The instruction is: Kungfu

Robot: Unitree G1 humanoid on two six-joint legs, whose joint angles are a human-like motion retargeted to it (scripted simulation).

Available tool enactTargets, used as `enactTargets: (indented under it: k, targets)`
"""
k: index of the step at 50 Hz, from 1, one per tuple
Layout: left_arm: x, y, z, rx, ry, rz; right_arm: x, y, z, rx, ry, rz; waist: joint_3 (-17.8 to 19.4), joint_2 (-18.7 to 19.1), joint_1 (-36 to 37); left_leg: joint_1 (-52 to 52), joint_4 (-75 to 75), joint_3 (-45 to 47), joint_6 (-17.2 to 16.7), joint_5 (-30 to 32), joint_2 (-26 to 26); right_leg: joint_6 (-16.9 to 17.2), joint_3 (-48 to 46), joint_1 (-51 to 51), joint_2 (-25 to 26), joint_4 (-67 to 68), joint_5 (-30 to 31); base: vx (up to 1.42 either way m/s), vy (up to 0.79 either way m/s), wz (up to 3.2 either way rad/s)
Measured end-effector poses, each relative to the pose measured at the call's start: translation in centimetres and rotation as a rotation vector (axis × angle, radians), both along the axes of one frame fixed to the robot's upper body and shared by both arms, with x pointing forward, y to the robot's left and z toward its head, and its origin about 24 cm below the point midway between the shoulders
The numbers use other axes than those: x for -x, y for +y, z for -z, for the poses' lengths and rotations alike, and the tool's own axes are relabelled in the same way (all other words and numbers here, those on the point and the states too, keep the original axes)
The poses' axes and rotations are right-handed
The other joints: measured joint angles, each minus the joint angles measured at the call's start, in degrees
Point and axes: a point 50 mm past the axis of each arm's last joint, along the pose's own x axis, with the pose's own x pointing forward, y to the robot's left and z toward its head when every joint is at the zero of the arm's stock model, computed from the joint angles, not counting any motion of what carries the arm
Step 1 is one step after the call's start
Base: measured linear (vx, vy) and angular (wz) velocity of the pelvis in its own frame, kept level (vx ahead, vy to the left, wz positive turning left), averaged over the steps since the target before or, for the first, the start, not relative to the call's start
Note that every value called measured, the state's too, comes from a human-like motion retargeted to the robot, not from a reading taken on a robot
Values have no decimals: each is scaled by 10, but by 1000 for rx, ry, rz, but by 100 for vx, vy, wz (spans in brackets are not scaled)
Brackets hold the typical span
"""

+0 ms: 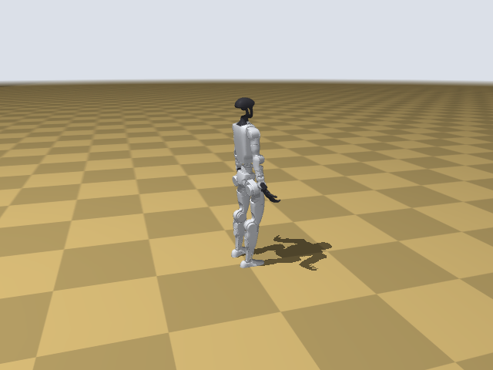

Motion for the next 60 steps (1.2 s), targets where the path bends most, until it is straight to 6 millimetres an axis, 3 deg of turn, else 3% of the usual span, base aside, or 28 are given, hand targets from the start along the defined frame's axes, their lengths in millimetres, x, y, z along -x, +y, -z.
enactTargets:
  k: [3,6,16,20,23,25,28,30,31,32,33,34,35,36,37,40,42,45,50,53,55,58,60]
  targets:
    - [-4,3,-2,25,-112,-239,6,-5,-1,-5,-23,153,2,-2,3,0,1,-2,0,1,0,1,-3,2,-1,-1,1,1,6,6]
    - [-4,9,-4,-6,-123,-254,11,-8,-1,7,-4,134,4,-2,6,0,1,-2,1,2,0,3,-4,3,-2,-1,1,0,6,2]
    - [-10,29,-13,-158,-10,272,5,-23,-7,62,8,-29,9,0,11,-6,5,-1,-1,9,0,2,-12,-5,-4,8,3,-4,8,-1]
    - [-21,38,-18,-274,50,513,4,-37,-11,140,114,-234,16,5,13,-11,6,4,-10,11,3,-2,-15,-15,0,19,-20,-9,9,-1]
    - [-35,52,-30,-479,135,945,6,-56,-18,338,410,-672,14,7,8,-21,15,18,-4,-25,5,5,-22,-23,-3,32,-86,-8,5,26]
    - [-45,61,-39,-581,222,1445,9,-68,-25,531,644,-1182,11,8,-1,-29,21,13,8,-48,4,3,-9,-26,0,36,-112,-6,3,52]
    - [-47,81,-49,-664,578,2254,6,-93,-36,814,985,-2032,8,3,-11,-39,30,-3,30,-36,-4,-1,35,-35,7,37,-76,-7,3,18]
    - [-54,91,-57,-792,779,2661,-14,-104,-44,1086,1131,-2466,6,-1,-14,-41,33,4,30,-17,-3,-3,41,-38,4,29,-10,-5,1,-34]
    - [-55,92,-57,-849,820,2784,-25,-104,-47,1238,1147,-2580,7,0,-13,-40,35,10,22,-17,3,-7,33,-38,4,26,-6,-5,-2,-53]
    - [-54,92,-57,-896,850,2879,-33,-102,-48,-1321,-1092,2548,7,0,-11,-39,36,17,15,-17,8,-10,23,-38,3,23,-3,-5,-6,-58]
    - [-49,92,-55,905,-846,-2845,-39,-97,-47,-1370,-1024,2468,9,0,-7,-37,36,24,10,-16,13,-10,10,-35,1,21,-3,-5,-6,-55]
    - [-42,92,-51,902,-857,-2854,-42,-91,-44,-1408,-995,2445,12,-1,-3,-35,37,29,5,-16,15,-11,6,-33,1,18,-2,-6,-5,-50]
    - [-34,90,-48,-887,874,2873,-43,-85,-41,-1442,-986,2448,16,-2,1,-33,38,34,1,-15,16,-12,7,-30,3,14,-1,-6,-4,-30]
    - [-25,88,-43,-813,873,2795,-41,-78,-37,-1449,-1018,2513,19,-4,3,-34,44,34,-2,-15,16,-12,11,-27,3,9,2,0,0,0]
    - [-16,84,-39,-733,867,2714,-38,-71,-32,1438,1050,-2578,21,-5,5,-36,50,34,-5,-15,16,-12,12,-25,1,4,4,0,0,0]
    - [-2,71,-29,-531,807,2490,-21,-53,-18,1132,997,-2431,18,-13,12,-51,71,28,-17,-16,15,-8,7,-20,-7,-8,4,0,0,0]
    - [-4,67,-27,-519,777,2433,-8,-45,-13,971,976,-2339,19,-15,21,-54,77,19,-21,-19,11,-7,6,-19,-9,-9,3,1,4,6]
    - [-10,65,-27,-578,776,2467,9,-38,-8,811,988,-2283,25,-15,31,-52,80,-8,-27,-26,-2,-3,0,-16,-14,-4,-1,5,8,16]
    - [-16,60,-25,-612,802,2578,40,-36,-6,659,1041,-2360,29,-11,33,-53,89,-52,-26,-37,-23,5,-11,-8,-24,6,-11,13,13,27]
    - [-17,54,-23,-611,773,2557,60,-33,-6,595,1069,-2373,27,-10,40,-51,91,-56,-19,-40,-30,21,-29,-12,-38,26,-16,23,16,11]
    - [-16,49,-21,-605,744,2514,69,-30,-6,555,1080,-2361,26,-10,41,-47,85,-57,-3,-42,-35,46,-36,-25,-52,54,-10,19,13,5]
    - [-15,44,-18,-592,703,2441,69,-26,-4,526,1064,-2330,24,-12,40,-43,65,-49,26,-43,-44,155,-18,-84,-57,148,69,13,8,-33]
    - [-18,47,-20,-600,702,2391,54,-22,-2,557,1030,-2312,28,0,49,-63,76,-34,10,-45,13,170,-29,-164,1,239,159,-12,-57,-105]
